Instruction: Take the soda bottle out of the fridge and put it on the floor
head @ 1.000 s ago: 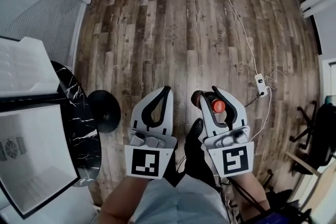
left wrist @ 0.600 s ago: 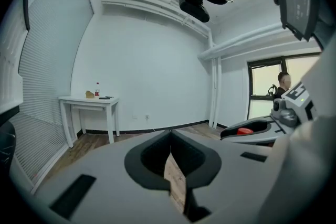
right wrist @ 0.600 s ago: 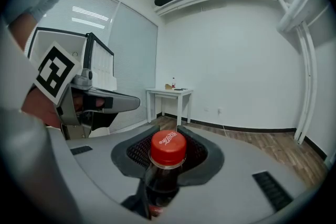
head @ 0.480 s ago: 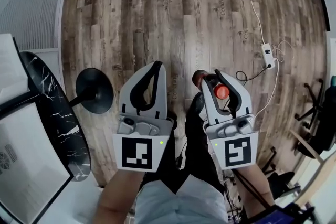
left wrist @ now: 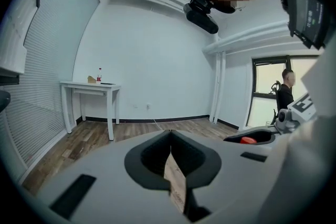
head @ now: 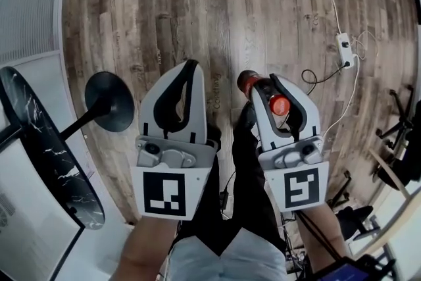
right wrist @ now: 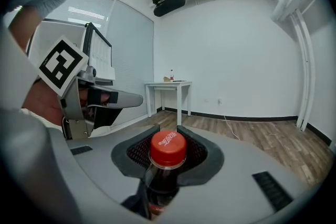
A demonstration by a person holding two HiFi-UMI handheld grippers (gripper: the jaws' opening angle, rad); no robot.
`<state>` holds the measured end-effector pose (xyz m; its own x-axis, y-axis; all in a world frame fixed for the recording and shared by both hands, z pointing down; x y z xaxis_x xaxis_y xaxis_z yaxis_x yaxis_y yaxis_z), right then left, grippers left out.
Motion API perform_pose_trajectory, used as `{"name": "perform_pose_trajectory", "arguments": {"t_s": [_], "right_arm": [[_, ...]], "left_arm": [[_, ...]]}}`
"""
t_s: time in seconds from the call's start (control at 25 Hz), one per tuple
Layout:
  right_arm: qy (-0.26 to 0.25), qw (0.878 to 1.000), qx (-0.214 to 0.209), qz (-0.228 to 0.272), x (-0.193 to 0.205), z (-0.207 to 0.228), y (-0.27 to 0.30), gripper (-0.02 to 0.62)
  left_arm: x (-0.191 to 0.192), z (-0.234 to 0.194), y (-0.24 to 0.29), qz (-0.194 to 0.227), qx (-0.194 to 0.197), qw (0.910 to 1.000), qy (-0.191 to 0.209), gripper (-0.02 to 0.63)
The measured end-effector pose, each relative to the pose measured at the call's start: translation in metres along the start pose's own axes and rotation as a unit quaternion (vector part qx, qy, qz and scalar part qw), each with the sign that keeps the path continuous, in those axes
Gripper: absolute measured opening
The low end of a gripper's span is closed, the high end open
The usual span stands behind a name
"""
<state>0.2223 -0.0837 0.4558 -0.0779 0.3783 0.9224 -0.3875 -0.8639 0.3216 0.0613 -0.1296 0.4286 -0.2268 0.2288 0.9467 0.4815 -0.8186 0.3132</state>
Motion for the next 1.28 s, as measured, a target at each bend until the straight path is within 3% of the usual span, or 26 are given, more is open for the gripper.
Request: {"name": "perform_pose_trajectory", "arguments": {"t_s": [0.8,1.28], "right_arm": [[0.004,1.000,0.013,-0.022,0.134,0.043,0.048,0.114],[0.011,0.999,0.028,-0.033,0.207,0.059,0.060,0.113]], "left_arm": [[0.144,0.015,0.050,-0.039,0.018,0.9991,0.000,0.017],[0.210,0.023,0.065,-0.048,0.032,0.9983,0.006,0.017]]}}
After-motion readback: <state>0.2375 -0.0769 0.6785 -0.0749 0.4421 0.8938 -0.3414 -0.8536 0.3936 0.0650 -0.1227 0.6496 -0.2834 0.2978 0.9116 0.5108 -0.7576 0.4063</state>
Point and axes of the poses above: the fingertips, and each gripper's own axes: y forward along the fingers, z to its right, x out of its underside, the point moved 8 cm from there along -y, backward along the fingers, and after that the axes turned 11 degrees about y, right-handed, at the moved point
